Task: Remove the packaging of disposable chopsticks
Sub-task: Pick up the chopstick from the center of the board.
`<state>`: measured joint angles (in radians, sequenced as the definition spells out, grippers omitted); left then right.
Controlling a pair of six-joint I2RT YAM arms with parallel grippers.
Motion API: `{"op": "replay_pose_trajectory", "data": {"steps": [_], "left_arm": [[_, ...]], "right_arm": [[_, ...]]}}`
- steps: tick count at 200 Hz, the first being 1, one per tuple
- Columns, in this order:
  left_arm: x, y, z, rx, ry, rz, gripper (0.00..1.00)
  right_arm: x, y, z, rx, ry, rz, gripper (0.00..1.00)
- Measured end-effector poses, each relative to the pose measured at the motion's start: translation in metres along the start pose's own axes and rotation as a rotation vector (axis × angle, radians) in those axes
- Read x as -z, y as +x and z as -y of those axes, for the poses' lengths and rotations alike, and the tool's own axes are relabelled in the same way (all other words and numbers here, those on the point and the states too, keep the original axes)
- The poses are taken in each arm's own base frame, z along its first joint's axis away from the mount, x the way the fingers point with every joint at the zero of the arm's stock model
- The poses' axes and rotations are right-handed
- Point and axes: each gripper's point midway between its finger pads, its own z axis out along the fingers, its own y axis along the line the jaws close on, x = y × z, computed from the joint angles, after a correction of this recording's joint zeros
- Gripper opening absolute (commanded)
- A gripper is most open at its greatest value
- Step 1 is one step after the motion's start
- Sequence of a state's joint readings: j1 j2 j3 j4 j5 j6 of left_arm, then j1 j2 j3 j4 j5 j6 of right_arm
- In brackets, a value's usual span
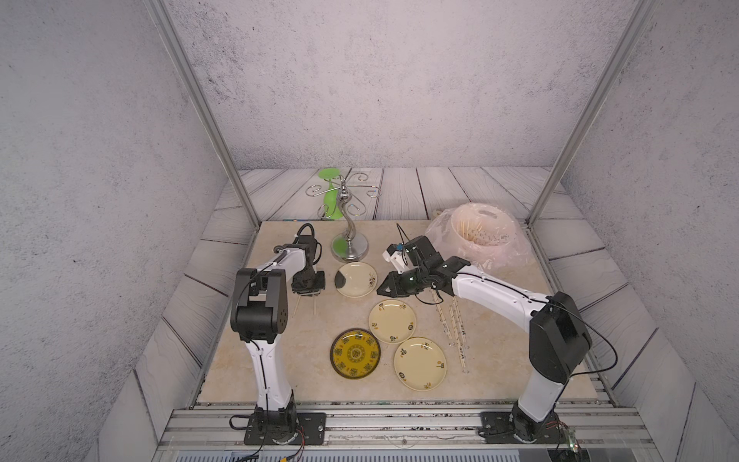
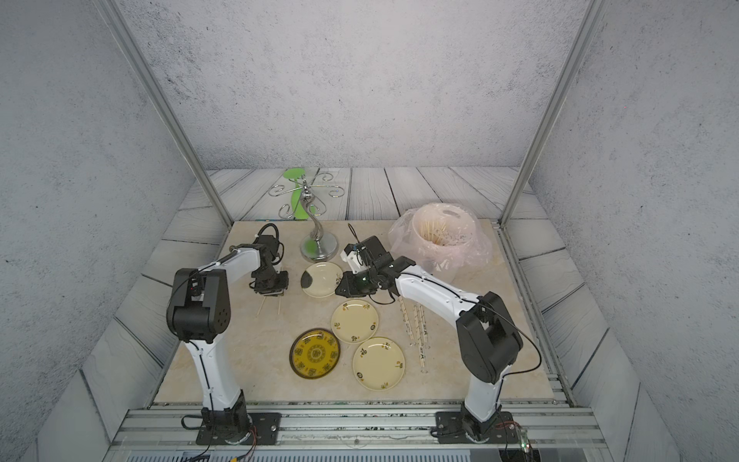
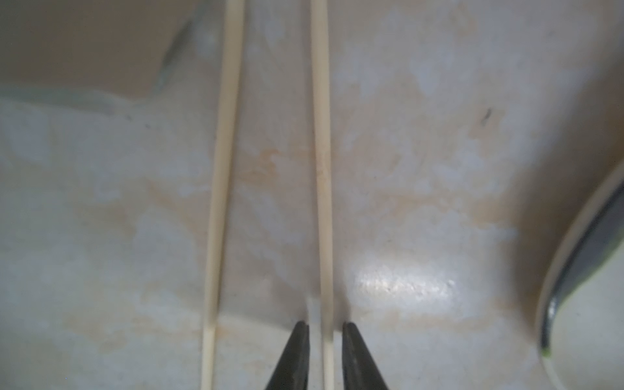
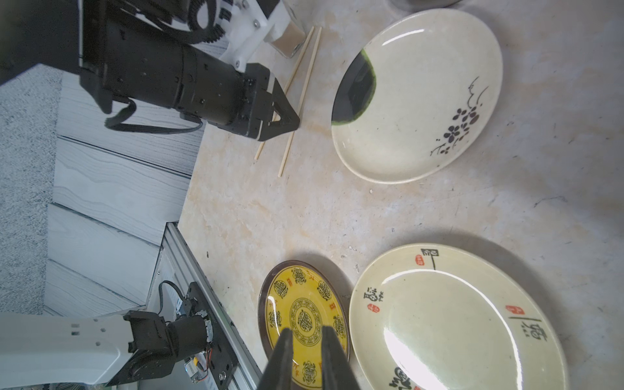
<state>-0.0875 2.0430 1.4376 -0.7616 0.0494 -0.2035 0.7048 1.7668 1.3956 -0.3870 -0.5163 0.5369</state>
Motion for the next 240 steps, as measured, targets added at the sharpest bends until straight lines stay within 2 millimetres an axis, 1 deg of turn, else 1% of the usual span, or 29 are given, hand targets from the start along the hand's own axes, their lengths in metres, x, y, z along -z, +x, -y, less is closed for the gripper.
{"op": "replay_pose_trajectory", "data": {"steps": [19,38,50,66,70,125,164,191,240], "left_arm": [[0.0,-0.002,0.001,-0.009,-0.004,0.001,0.12],[-0.001,-0.001,0.001,-0.018,-0.01,-0.002,0.1],[-0.001,-0.001,0.0,-0.022,-0.012,-0.002,0.06],[0.0,-0.001,0.0,-0.026,-0.016,-0.003,0.03],[0.0,-0.001,0.0,-0.026,-0.017,-0.004,0.0],[0.001,0.002,0.0,-0.028,-0.021,-0.014,0.0],[0.004,0.008,-0.001,-0.021,-0.022,-0.03,0.0],[0.013,0.012,0.0,-0.011,-0.01,-0.016,0.0],[0.044,0.013,0.011,0.015,0.052,0.049,0.0]], "right_arm": [[-0.001,0.001,0.001,-0.001,0.001,-0.001,0.18],[-0.002,0.003,0.003,0.0,0.004,-0.007,0.18],[-0.002,0.004,0.003,0.002,0.004,-0.009,0.18],[-0.002,0.004,0.003,0.005,0.005,-0.009,0.18],[-0.002,0.004,0.003,0.005,0.005,-0.009,0.18],[-0.003,0.007,0.006,0.005,0.008,-0.015,0.19],[-0.003,0.007,0.006,0.005,0.009,-0.016,0.19],[-0.003,0.007,0.006,0.006,0.008,-0.015,0.19],[-0.004,0.01,0.008,0.002,0.012,-0.023,0.19]]}}
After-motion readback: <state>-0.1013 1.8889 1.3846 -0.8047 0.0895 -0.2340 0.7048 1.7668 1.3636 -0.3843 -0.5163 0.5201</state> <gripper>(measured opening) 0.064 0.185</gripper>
